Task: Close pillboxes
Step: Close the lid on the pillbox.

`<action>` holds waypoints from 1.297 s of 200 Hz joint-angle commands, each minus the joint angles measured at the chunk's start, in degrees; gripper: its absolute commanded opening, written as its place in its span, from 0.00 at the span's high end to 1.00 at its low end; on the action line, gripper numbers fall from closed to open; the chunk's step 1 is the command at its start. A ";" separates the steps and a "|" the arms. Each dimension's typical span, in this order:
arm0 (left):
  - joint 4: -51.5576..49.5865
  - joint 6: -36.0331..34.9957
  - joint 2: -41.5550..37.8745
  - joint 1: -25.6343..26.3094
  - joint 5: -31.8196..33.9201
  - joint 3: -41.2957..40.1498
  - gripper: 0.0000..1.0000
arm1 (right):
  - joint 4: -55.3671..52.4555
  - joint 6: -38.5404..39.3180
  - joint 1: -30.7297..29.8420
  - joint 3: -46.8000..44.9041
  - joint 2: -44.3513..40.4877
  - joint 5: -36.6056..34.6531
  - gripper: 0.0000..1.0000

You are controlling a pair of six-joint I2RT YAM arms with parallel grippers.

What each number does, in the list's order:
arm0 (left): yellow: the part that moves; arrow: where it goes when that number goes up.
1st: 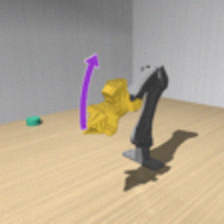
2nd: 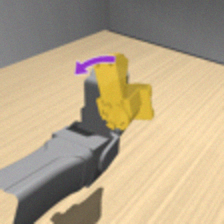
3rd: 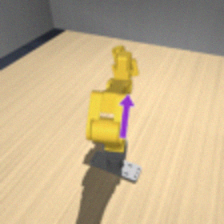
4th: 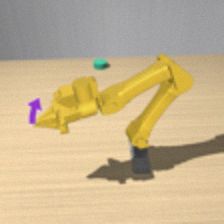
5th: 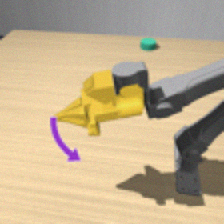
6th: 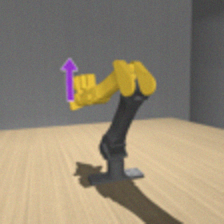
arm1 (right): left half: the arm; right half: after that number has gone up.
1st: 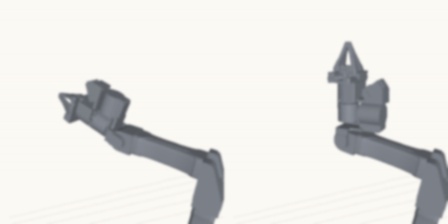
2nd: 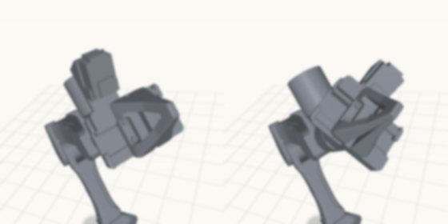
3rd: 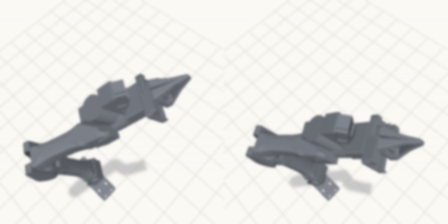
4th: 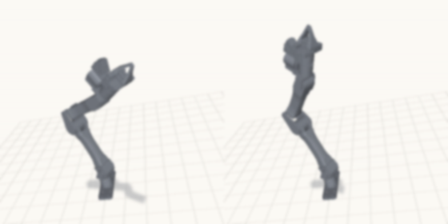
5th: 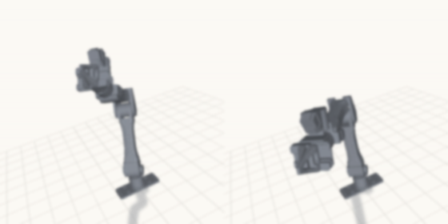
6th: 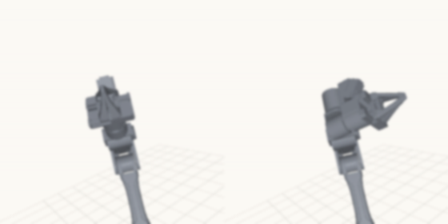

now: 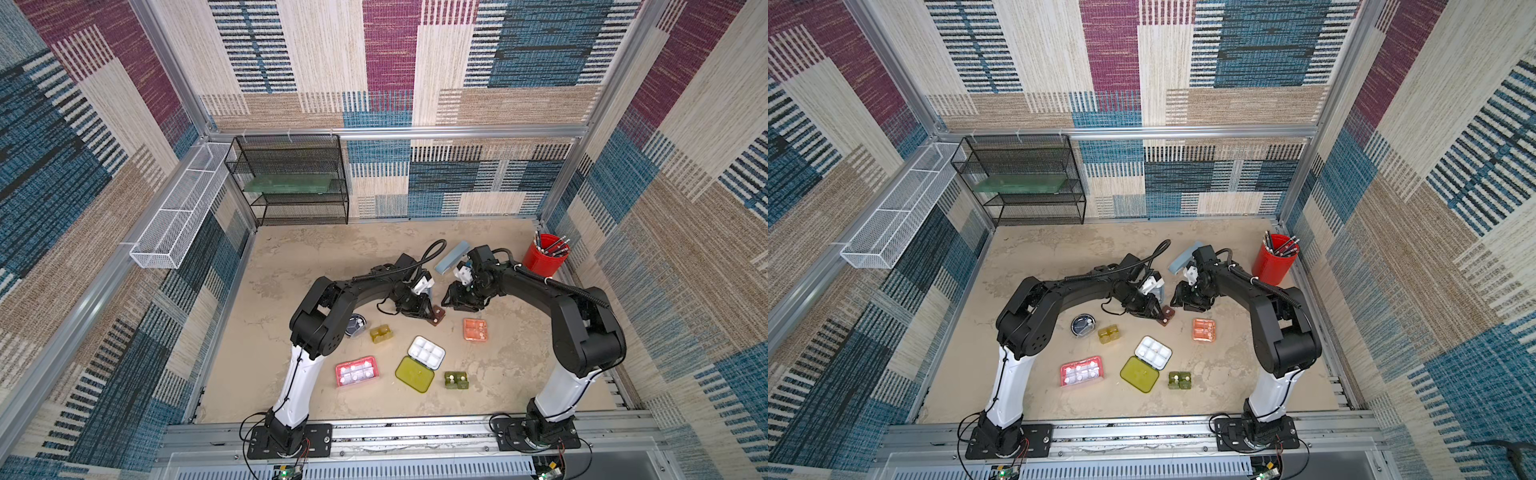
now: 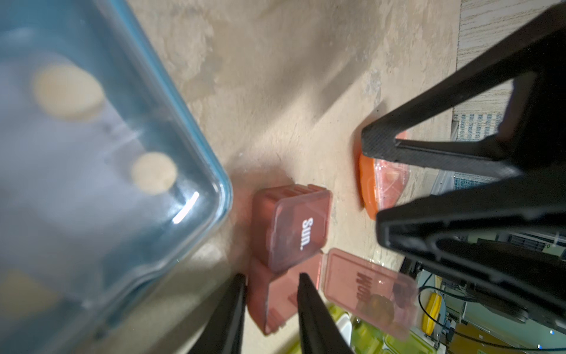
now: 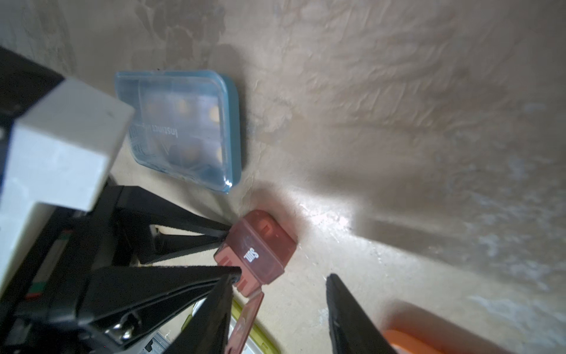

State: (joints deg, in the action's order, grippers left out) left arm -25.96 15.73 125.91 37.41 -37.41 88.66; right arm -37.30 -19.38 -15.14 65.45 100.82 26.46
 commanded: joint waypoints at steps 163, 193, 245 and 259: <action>2.56 5.50 -3.39 -0.23 -0.27 -3.43 0.64 | -2.86 -1.10 2.74 -9.25 -12.50 -1.28 0.46; 3.48 6.43 -3.12 -0.23 -0.95 -4.14 0.65 | -2.54 -1.74 2.39 -11.45 -14.00 -0.98 0.46; 6.94 9.56 -2.71 -0.14 -1.48 -5.77 0.65 | -2.00 -1.45 2.22 -11.94 -14.11 -0.51 0.46; 7.32 9.98 -2.61 -0.01 -1.53 -5.78 0.66 | -1.95 -1.33 2.30 -12.18 -13.90 -0.39 0.46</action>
State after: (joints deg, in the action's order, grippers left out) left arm -20.82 23.35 123.09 37.26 -38.04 83.13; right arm -39.79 -20.53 -12.80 53.60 86.96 25.52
